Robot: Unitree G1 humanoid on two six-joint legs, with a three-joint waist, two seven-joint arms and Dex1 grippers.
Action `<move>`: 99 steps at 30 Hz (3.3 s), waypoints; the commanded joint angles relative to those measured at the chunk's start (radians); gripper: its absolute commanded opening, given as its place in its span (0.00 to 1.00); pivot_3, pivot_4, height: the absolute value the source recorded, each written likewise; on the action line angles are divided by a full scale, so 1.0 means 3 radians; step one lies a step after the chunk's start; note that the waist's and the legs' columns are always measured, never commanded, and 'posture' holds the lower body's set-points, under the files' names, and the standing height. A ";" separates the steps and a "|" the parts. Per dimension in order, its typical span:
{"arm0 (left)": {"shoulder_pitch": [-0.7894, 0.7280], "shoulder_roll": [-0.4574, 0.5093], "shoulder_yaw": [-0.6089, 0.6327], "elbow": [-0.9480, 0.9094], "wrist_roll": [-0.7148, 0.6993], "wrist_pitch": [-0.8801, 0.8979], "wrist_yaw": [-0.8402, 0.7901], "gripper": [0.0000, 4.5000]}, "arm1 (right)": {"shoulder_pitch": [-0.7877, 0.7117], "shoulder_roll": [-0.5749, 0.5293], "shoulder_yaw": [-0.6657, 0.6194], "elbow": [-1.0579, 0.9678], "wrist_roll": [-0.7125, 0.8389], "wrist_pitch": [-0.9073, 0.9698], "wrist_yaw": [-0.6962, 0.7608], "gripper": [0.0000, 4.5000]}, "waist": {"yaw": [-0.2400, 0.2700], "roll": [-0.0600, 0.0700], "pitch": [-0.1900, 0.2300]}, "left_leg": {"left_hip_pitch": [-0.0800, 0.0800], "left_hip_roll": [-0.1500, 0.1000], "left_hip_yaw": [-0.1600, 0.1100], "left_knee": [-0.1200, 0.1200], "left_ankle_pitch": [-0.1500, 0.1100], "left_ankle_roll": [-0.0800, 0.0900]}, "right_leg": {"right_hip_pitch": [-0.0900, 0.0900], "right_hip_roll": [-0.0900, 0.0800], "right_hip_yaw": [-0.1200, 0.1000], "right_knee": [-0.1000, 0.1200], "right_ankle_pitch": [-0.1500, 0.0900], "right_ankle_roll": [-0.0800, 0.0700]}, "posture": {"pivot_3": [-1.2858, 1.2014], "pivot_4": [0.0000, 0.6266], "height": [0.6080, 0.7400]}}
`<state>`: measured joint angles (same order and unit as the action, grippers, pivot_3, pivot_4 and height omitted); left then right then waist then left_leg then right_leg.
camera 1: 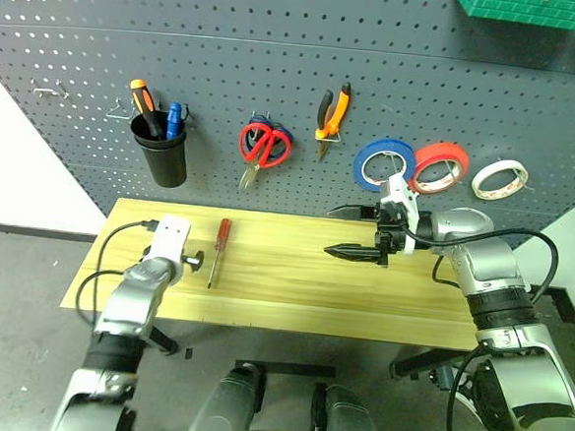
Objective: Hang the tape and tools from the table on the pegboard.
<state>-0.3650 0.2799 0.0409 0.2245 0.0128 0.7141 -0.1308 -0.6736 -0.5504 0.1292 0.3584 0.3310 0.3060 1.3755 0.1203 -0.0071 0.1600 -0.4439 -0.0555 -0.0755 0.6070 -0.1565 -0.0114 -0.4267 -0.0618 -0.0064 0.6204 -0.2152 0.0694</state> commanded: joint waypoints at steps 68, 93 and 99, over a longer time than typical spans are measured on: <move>-0.2365 -0.0691 0.1098 0.3494 -0.0675 -0.1279 0.1625 0.99 | 0.0570 -0.0338 -0.0126 -0.0737 0.0122 0.0251 -0.0129 1.00 | -0.0217 -0.0052 0.0246 | -0.0058 -0.0001 0.0008 0.0023 0.0000 0.0001 | -0.0041 -0.0004 -0.0001 0.0000 0.0018 0.0037 | 0.52 0.36 1.00; -0.2316 -0.0580 0.1508 0.3755 -0.0843 -0.1675 0.1562 0.64 | 0.0834 -0.0548 -0.0174 -0.0981 0.0102 0.0244 -0.0311 1.00 | -0.0288 -0.0052 0.0246 | -0.0056 -0.0001 0.0014 0.0030 0.0001 0.0001 | -0.0039 -0.0004 0.0001 0.0005 0.0022 0.0043 | 0.49 0.35 1.00; -0.2295 -0.0566 0.1513 0.3764 -0.0813 -0.1653 0.1488 0.42 | 0.0872 -0.0612 -0.0233 -0.0917 0.0097 0.0232 -0.0377 1.00 | -0.0312 -0.0052 0.0246 | -0.0056 -0.0001 0.0015 0.0032 0.0001 0.0002 | -0.0038 -0.0004 0.0001 0.0005 0.0023 0.0043 | 0.49 0.36 1.00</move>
<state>-1.0560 0.1046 0.4869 1.3539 -0.2310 0.2268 0.3138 -0.4206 -0.7174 0.0943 0.0980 0.3547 0.3851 1.2650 0.0266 -0.0227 0.2339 -0.4607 -0.0557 -0.0710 0.6165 -0.1562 -0.0108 -0.4379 -0.0631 -0.0061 0.6219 -0.2084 0.0824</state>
